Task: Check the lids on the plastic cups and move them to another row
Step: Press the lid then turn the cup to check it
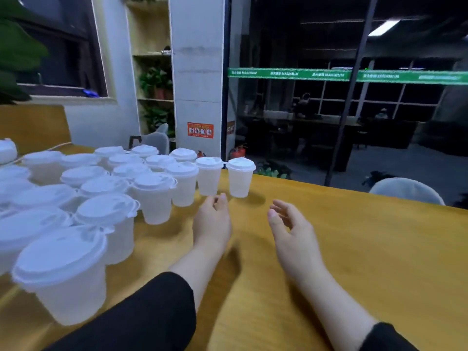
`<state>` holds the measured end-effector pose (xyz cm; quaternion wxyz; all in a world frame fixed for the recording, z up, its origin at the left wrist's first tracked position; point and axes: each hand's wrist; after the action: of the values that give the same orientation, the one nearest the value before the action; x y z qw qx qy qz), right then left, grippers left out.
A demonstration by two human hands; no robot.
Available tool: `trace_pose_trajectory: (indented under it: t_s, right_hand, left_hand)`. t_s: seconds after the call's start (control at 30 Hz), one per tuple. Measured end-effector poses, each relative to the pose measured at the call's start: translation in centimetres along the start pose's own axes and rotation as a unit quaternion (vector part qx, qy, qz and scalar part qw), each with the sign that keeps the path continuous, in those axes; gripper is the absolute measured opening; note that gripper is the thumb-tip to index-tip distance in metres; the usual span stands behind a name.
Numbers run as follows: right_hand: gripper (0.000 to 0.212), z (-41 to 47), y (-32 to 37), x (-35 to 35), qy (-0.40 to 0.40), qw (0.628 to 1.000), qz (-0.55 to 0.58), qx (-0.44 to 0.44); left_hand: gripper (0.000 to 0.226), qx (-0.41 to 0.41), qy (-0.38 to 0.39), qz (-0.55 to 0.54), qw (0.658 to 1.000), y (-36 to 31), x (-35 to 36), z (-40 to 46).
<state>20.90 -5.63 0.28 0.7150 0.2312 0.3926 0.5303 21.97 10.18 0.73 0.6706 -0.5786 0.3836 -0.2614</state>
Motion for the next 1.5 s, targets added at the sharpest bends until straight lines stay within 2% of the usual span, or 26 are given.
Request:
trace_pose_trajectory:
  t_s: [0.1,0.23,0.4,0.57,0.67,0.73,0.83,1.03,1.2,1.33,1.4,1.5]
  right_hand:
    - [0.035,4.6,-3.0,2.7,-0.023,0.999,0.011,0.019]
    - [0.042,10.8,-6.9,6.0,-0.046,0.998,0.027,0.032]
    - [0.054,16.6,-9.8,9.1,-0.018,0.997,0.059,0.047]
    - [0.049,18.0,-10.4,9.9,0.001,0.982,0.157,0.102]
    - [0.044,16.8,-9.5,9.1,-0.007,0.975,0.19,0.115]
    - [0.041,15.2,-8.4,7.9,-0.005,0.976,0.188,0.112]
    - [0.037,12.3,-6.7,5.0,-0.019,0.986,0.145,0.086]
    - [0.025,4.8,-2.1,-4.8,-0.006,0.997,0.067,0.025]
    - [0.03,-2.0,0.9,-11.6,0.013,0.998,0.02,0.057]
    - [0.022,-6.7,2.2,-14.4,0.041,0.994,0.005,0.099]
    - [0.017,-8.3,2.3,-15.0,0.038,0.992,0.024,0.122]
    - [0.018,-9.2,2.1,-15.3,0.021,0.99,0.047,0.135]
  left_hand:
    - [0.03,0.005,0.032,-0.003,0.999,0.1,2.5,4.4]
    - [0.046,0.001,0.063,-0.021,0.998,0.1,5.6,8.5]
    - [0.06,0.007,0.068,0.012,0.998,0.6,7.7,11.6]
    - [0.049,0.063,0.078,-0.008,0.995,0.8,8.7,12.7]
    - [0.042,0.05,0.083,-0.051,0.994,0.0,8.3,11.8]
    - [0.041,0.004,0.093,-0.091,0.992,-0.9,7.9,10.6]
    - [0.036,-0.058,0.135,-0.147,0.978,-2.5,8.0,7.9]
    - [0.037,-0.085,0.225,-0.168,0.956,-4.4,9.2,0.5]
    - [0.035,-0.123,0.268,-0.165,0.941,-5.3,8.5,-7.4]
    - [0.03,-0.162,0.265,-0.159,0.937,-4.3,7.1,-12.0]
    - [0.03,-0.155,0.262,-0.15,0.941,-3.5,6.5,-13.3]
    - [0.041,-0.119,0.26,-0.138,0.948,-2.5,5.6,-13.9]
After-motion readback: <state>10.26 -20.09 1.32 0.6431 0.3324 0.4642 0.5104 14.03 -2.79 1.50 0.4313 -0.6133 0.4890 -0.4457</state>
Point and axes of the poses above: each hand's wrist, its own z-axis towards the middle knuckle, its own x-axis out of the palm, y = z × x, and after that the axes turned 11 degrees about -x, right-handed
